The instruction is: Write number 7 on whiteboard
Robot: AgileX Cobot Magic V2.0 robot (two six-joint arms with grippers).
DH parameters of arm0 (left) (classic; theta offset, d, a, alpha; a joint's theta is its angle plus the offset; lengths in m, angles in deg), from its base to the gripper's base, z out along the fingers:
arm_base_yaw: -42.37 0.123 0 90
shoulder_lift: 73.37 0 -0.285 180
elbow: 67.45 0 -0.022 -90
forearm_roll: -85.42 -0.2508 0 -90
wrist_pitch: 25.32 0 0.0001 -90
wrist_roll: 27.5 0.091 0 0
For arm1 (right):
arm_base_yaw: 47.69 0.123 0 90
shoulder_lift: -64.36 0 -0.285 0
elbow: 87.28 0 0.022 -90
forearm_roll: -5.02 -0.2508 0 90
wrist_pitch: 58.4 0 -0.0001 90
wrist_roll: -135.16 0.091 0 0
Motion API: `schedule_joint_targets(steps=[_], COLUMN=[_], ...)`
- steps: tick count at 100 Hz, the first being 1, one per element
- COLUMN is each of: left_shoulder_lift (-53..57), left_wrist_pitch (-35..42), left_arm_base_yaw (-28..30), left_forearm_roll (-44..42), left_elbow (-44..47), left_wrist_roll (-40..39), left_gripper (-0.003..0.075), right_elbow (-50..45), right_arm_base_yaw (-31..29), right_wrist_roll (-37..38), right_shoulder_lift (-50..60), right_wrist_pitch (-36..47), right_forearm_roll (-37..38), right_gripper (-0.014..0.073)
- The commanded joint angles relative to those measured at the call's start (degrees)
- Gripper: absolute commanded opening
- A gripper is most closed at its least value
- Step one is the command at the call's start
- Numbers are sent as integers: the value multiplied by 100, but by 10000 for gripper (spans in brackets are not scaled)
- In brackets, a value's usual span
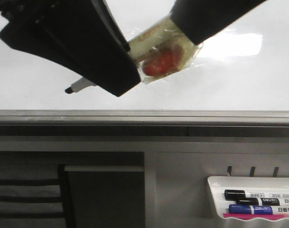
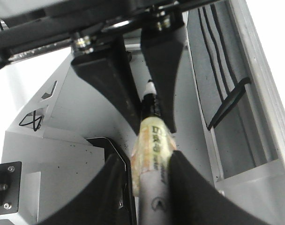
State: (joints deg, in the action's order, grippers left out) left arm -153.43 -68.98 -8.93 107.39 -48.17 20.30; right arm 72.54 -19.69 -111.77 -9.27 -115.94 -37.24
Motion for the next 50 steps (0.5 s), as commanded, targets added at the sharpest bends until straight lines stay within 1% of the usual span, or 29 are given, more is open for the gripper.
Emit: schedule_joint_targets(steps=[1, 10, 15, 22, 32, 37, 42, 47, 50], left_shoulder_lift=[144, 144, 144, 144, 174, 260, 368, 514, 607], left_wrist_pitch=[322, 346, 346, 374, 501, 572, 580, 580, 569], left_arm_base_yaw=[-37, -37, -37, -37, -25, 42, 153, 321, 476], left_forearm_roll=[161, 161, 161, 149, 58, 49, 44, 35, 35], left_elbow=[-195, -195, -195, -195, -195, -195, -195, -195, -195], left_wrist_roll=[-11, -11, -11, -11, -22, -22, -99, -280, -397], left_gripper=[-20, -18, 6, 109, 325, 392, 417, 410, 404], right_elbow=[131, 131, 131, 131, 131, 144, 188, 270, 319], right_arm_base_yaw=[3, 3, 3, 3, 3, -8, -8, -8, -8], right_wrist_roll=[-90, -90, -90, -90, -79, 47, 315, 747, 1055], right_shoulder_lift=[78, 78, 78, 78, 78, 102, 143, 180, 211], right_wrist_pitch=[42, 42, 42, 42, 68, 139, 225, 282, 313], right_forearm_roll=[-271, -271, -271, -271, -256, -175, 43, 462, 838], right_gripper=[76, -29, -67, -71, -71, -70, -59, -51, -51])
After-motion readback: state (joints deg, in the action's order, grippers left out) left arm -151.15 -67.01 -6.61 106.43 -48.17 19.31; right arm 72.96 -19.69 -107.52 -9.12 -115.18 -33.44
